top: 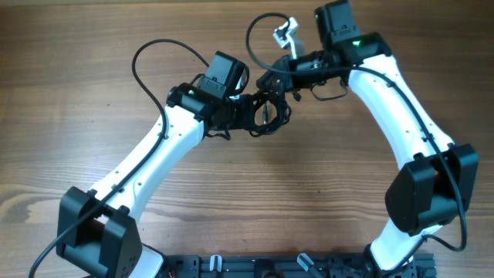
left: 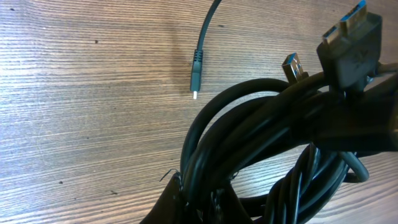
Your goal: Untangle cables
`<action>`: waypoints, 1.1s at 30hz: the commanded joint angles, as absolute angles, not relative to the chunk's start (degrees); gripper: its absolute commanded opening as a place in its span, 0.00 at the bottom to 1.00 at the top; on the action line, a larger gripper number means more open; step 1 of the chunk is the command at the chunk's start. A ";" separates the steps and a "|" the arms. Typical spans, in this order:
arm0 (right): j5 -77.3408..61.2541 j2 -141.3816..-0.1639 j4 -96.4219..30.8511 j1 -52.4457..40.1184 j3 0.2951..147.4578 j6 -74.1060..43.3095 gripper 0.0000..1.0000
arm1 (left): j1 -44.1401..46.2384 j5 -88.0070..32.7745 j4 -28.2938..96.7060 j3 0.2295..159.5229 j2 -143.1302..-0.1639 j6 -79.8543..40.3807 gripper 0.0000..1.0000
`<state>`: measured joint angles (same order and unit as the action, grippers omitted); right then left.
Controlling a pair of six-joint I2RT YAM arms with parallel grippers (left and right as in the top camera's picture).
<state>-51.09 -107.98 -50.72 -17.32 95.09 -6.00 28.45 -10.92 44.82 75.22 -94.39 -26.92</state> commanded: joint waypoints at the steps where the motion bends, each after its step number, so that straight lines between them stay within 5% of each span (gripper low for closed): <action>1: -47.86 -106.28 -51.20 -18.15 95.88 -6.22 0.04 | 28.47 -12.67 44.42 76.25 -93.10 -27.53 0.04; 33: -39.44 -106.34 -51.90 -18.81 92.62 -12.29 0.04 | 28.47 -15.18 44.18 76.25 -93.10 -27.53 0.04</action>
<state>-40.14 -107.98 -51.68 -18.09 94.74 -11.94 28.45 -12.82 45.19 75.22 -94.39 -26.94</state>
